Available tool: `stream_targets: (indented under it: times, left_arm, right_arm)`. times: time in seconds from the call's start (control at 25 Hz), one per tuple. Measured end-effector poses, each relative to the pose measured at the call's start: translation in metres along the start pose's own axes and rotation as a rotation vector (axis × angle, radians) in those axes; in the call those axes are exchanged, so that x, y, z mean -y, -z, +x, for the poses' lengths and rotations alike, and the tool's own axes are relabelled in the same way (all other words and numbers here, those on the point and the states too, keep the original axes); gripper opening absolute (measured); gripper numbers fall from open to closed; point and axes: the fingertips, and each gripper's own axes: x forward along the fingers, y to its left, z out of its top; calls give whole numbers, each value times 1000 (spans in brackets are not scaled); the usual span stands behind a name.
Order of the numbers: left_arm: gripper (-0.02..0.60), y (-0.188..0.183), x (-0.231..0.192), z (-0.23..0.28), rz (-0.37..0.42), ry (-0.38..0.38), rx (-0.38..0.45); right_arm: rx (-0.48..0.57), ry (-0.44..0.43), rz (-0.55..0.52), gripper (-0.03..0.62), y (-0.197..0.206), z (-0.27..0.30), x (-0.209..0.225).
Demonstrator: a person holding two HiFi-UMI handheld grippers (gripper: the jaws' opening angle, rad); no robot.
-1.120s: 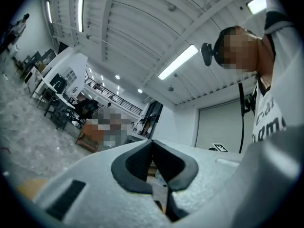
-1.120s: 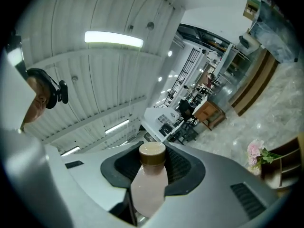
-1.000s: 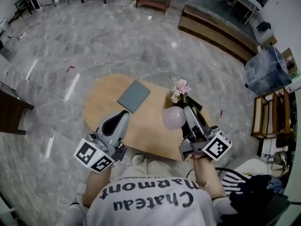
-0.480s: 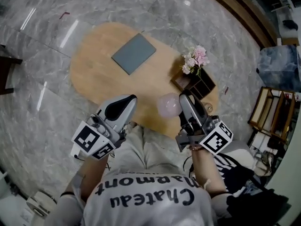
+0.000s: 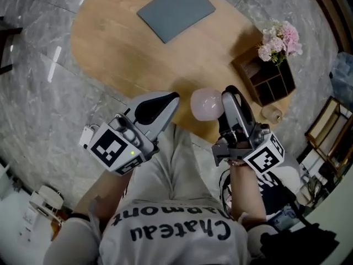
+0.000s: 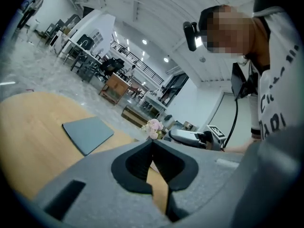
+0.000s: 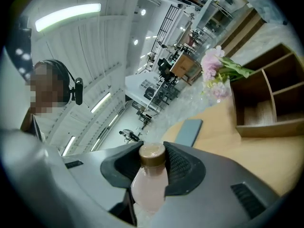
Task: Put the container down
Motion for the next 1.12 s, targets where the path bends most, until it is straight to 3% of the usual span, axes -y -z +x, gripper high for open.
stream_targets:
  times: [0.32,0.6,0.84,1.12]
  left_arm:
    - [14,61,-43,20,-67,-60,12]
    - [14,92,-75,29,-56,-110,-14]
    - [14,98,-102,26,-25,-157,-15]
    - [14,96,-107,23,-30,-147,24]
  right_arm:
    - [-5,16,-5,133,42,22,65]
    - [9,21,-46,133,59,36,96]
    - [9,-2,-65,133,70,50,100]
    - [14,-10,-106,133,75,54,101]
